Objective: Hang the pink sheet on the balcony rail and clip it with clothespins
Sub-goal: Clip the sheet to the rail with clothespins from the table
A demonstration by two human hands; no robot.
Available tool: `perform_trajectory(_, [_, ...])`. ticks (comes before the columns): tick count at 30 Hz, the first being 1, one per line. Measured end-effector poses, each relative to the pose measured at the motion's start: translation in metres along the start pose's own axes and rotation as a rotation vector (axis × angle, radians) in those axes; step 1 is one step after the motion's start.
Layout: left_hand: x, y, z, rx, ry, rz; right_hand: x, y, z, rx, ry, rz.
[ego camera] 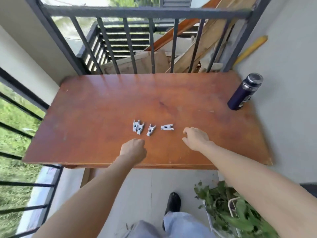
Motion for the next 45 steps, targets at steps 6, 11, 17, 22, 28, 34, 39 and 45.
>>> perform_trajectory(6, [0.0, 0.053, -0.014, 0.054, -0.01, 0.064, -0.004, 0.046, -0.018, 0.021, -0.034, 0.011])
perform_trajectory(11, [0.006, 0.094, -0.018, 0.07, 0.012, 0.142, 0.02, 0.098, -0.016, 0.051, -0.107, -0.025])
perform_trajectory(17, [0.007, 0.165, 0.016, 0.117, -0.016, 0.2, 0.027, 0.174, 0.042, 0.054, -0.106, 0.03])
perform_trajectory(22, [0.007, 0.194, 0.058, 0.084, 0.055, 0.145, 0.022, 0.204, 0.097, -0.033, -0.145, -0.002])
perform_trajectory(28, [0.01, 0.216, 0.131, 0.101, 0.1, 0.17, 0.028, 0.22, 0.155, -0.05, -0.116, -0.063])
perform_trajectory(34, [0.024, 0.235, 0.248, -0.005, 0.012, 0.21, 0.049, 0.23, 0.237, -0.058, -0.28, -0.052])
perform_trajectory(39, [0.052, 0.272, 0.361, -0.048, -0.191, 0.264, 0.097, 0.242, 0.303, -0.056, -0.459, 0.054])
perform_trajectory(45, [0.074, 0.327, 0.515, -0.093, -0.433, 0.469, 0.174, 0.271, 0.387, 0.122, -0.674, 0.143])
Point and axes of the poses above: each hand's wrist, its own z-axis away from the middle knuckle, its own y-axis out of the palm, x = y × z, the point moved 3 cm from there along -z, towards the middle knuckle, and after that the axes turned 9 degrees about x, right-handed, at the moved point
